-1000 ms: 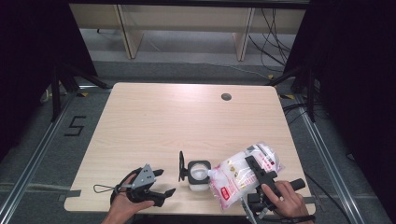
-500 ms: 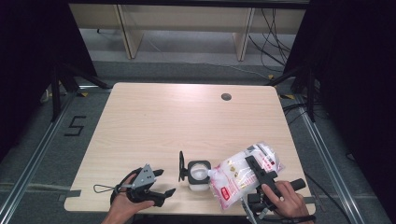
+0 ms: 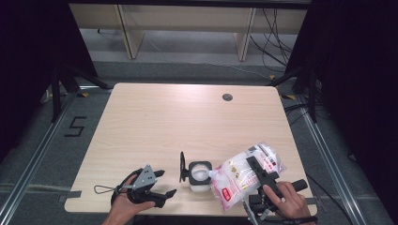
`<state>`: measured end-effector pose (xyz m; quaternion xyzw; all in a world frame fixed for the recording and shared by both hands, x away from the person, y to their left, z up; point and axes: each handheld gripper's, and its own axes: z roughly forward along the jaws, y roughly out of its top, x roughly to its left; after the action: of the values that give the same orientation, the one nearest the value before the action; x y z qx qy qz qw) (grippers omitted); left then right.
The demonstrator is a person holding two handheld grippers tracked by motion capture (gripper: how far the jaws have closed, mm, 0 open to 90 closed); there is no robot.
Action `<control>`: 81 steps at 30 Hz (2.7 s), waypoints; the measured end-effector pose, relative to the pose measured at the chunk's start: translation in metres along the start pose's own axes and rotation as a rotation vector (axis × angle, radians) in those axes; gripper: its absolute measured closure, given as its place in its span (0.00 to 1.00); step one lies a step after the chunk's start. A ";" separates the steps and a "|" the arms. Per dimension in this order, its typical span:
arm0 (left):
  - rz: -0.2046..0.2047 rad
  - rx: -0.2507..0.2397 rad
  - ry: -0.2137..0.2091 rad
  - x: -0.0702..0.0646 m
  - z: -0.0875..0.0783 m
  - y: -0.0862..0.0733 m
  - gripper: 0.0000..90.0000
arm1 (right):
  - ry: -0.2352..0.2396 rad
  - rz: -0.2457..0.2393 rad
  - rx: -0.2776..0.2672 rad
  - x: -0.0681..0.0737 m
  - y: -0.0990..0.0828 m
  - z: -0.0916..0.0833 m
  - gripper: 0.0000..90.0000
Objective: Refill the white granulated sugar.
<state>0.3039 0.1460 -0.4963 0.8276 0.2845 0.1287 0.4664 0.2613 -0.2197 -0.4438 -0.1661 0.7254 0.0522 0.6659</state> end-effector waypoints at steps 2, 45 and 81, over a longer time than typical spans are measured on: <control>0.014 0.012 0.006 0.001 -0.001 0.000 0.23 | 0.002 0.000 0.000 0.000 0.000 0.000 0.62; 0.005 -0.008 -0.007 0.000 0.000 0.000 0.23 | -0.005 -0.027 -0.003 -0.002 0.002 0.000 0.62; -0.018 -0.012 -0.006 -0.001 0.000 0.000 0.23 | 0.150 0.300 -0.112 0.009 -0.013 0.008 0.67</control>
<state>0.3028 0.1452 -0.4964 0.8225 0.2897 0.1239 0.4735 0.2724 -0.2307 -0.4519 -0.0962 0.7858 0.1787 0.5843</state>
